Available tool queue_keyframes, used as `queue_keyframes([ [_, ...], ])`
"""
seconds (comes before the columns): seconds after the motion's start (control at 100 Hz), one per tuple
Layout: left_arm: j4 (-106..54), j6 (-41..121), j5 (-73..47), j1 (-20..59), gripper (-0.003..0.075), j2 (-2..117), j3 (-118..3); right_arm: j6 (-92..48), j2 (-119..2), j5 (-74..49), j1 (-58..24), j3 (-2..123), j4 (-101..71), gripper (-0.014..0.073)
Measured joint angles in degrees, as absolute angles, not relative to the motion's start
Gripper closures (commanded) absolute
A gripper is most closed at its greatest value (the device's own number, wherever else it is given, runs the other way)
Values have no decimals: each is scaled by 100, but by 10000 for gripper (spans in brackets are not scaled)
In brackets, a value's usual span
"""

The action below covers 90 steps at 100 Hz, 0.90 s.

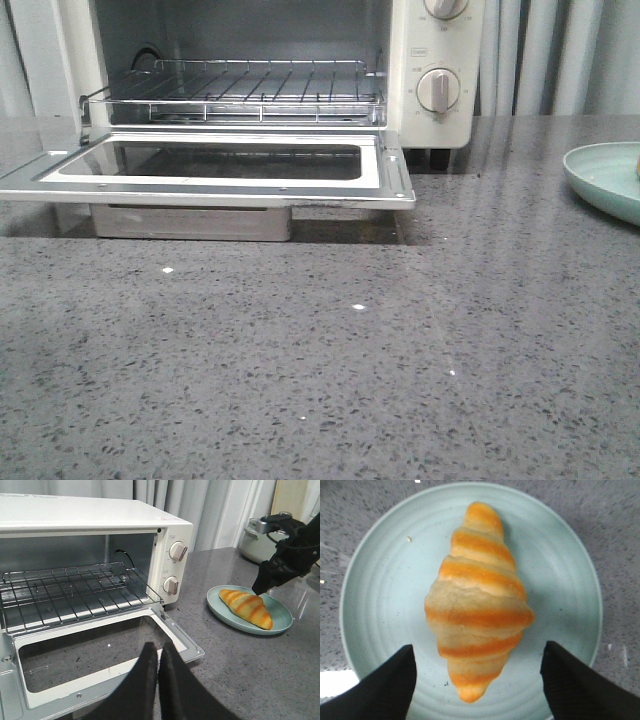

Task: Put bread in oven
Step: 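Lower the right gripper onto the croissant on the blue plate and grasp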

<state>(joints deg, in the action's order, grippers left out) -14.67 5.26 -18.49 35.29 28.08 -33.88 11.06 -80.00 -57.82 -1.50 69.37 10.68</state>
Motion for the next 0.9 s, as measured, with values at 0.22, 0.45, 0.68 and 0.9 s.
queue_keyframes([
  [0.22,-1458,526,-1849,3529,742,2808,-3388,1092,-8554,-5658,-150,6937,1213,120],
  [0.45,-1458,526,-1849,3529,742,2808,-3388,1092,-8870,-5473,-150,6949,1287,120],
  [0.68,-1458,526,-1849,3529,742,2808,-3388,1092,-8994,-5459,-150,6973,1336,218],
  [0.9,-1291,526,-1852,3509,742,2805,-3388,1092,-8994,-5504,-150,6973,1356,660],
])
